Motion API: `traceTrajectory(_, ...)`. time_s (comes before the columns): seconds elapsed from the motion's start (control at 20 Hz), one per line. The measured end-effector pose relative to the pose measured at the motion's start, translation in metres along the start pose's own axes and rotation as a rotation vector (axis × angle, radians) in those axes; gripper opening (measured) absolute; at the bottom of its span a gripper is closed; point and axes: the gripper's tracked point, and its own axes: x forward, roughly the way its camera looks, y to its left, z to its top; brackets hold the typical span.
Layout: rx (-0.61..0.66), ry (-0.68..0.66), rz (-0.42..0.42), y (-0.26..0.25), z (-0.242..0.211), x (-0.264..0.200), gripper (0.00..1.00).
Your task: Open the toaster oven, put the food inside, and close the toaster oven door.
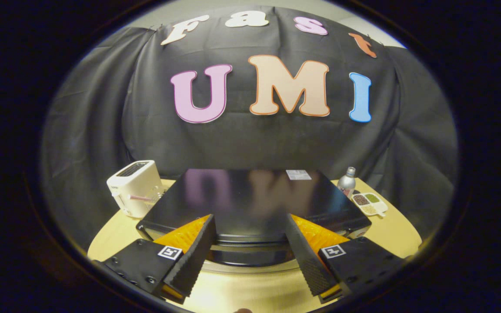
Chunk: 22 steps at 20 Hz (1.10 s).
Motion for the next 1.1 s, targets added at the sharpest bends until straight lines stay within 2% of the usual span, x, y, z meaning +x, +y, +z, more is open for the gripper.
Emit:
traceTrajectory(0.15,0.029,0.016,0.008,-0.002,-0.005,-0.002,0.99)
traceTrajectory(0.8,0.013,0.05,0.009,-0.009,-0.018,-0.029,1.0)
traceTrajectory(1.1,0.012,0.08,0.011,-0.013,-0.033,-0.056,1.0)
